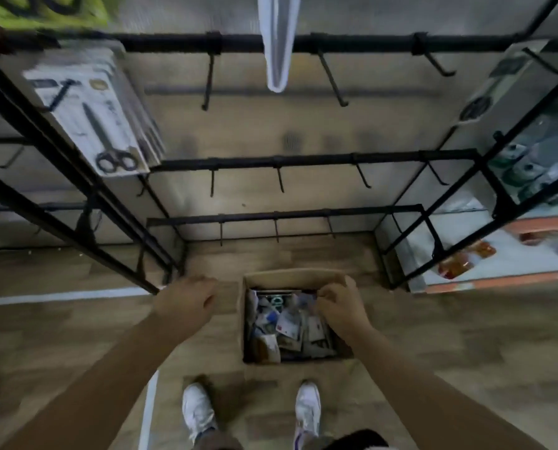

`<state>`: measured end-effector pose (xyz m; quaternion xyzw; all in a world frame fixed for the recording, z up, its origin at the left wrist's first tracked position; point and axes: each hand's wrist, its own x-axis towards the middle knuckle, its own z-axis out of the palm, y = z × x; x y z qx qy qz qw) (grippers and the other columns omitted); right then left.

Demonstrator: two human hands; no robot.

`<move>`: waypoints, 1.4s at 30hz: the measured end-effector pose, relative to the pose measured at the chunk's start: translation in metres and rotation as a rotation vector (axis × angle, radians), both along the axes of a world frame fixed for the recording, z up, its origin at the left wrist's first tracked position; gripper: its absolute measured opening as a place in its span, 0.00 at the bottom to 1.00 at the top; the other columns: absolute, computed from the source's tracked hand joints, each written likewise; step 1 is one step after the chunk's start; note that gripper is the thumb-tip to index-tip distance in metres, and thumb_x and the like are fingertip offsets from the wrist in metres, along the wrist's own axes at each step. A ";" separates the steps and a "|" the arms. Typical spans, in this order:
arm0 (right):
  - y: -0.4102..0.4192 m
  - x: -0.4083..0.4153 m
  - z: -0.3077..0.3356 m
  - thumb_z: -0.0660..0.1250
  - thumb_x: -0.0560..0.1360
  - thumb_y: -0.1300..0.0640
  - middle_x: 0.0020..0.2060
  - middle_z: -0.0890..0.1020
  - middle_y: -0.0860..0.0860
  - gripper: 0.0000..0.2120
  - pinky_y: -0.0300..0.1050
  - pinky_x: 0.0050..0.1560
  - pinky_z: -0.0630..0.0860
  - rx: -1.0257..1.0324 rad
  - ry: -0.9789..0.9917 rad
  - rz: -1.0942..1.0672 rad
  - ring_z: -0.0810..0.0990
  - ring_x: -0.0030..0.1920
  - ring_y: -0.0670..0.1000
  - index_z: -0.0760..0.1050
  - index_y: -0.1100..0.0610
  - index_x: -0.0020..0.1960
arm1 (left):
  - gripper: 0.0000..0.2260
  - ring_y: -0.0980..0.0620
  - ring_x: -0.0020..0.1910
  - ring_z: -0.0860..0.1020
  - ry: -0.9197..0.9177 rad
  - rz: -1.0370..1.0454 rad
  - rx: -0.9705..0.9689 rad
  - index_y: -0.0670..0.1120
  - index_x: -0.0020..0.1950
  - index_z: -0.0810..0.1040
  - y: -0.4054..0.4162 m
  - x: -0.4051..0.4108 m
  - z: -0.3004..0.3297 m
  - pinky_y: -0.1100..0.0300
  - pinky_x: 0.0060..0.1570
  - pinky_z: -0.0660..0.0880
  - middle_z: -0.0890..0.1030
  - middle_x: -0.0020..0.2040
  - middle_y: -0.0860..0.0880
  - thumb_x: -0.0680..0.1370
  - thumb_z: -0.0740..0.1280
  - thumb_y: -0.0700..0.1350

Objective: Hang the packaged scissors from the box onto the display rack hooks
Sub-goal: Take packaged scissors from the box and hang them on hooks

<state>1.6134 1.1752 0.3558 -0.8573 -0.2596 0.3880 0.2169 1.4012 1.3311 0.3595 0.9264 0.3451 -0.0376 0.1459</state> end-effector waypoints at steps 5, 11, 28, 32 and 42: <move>-0.059 0.039 -0.047 0.62 0.78 0.58 0.40 0.79 0.51 0.04 0.41 0.36 0.69 0.038 0.078 -0.272 0.78 0.44 0.52 0.75 0.52 0.46 | 0.15 0.47 0.62 0.75 0.130 0.064 -0.191 0.47 0.64 0.76 -0.037 0.032 -0.049 0.59 0.57 0.70 0.78 0.63 0.48 0.81 0.58 0.47; -0.070 0.051 -0.150 0.64 0.75 0.64 0.39 0.79 0.50 0.13 0.55 0.52 0.75 -0.025 0.276 -0.427 0.79 0.49 0.58 0.73 0.46 0.40 | 0.15 0.43 0.57 0.76 0.210 0.366 -0.477 0.40 0.57 0.80 -0.042 0.077 -0.151 0.55 0.55 0.70 0.80 0.58 0.41 0.78 0.61 0.47; 0.000 0.098 -0.591 0.60 0.78 0.63 0.62 0.74 0.58 0.18 0.47 0.49 0.71 -0.129 0.292 -0.788 0.74 0.59 0.59 0.68 0.60 0.67 | 0.13 0.50 0.57 0.74 0.010 0.489 -0.737 0.44 0.63 0.73 -0.036 0.201 -0.564 0.60 0.48 0.69 0.75 0.57 0.49 0.78 0.62 0.41; 0.004 0.116 -0.648 0.66 0.76 0.60 0.64 0.73 0.59 0.24 0.45 0.46 0.70 -0.165 0.252 -0.740 0.74 0.61 0.59 0.63 0.60 0.70 | 0.13 0.41 0.57 0.74 0.069 0.471 -0.661 0.40 0.60 0.73 -0.028 0.221 -0.613 0.50 0.54 0.73 0.76 0.57 0.40 0.76 0.63 0.41; -0.010 0.118 -0.677 0.78 0.64 0.53 0.73 0.60 0.57 0.50 0.53 0.62 0.69 -0.273 0.378 -0.599 0.64 0.70 0.60 0.52 0.55 0.76 | 0.25 0.40 0.65 0.67 0.268 0.361 -0.515 0.46 0.71 0.65 -0.046 0.223 -0.636 0.48 0.67 0.63 0.65 0.66 0.42 0.74 0.65 0.44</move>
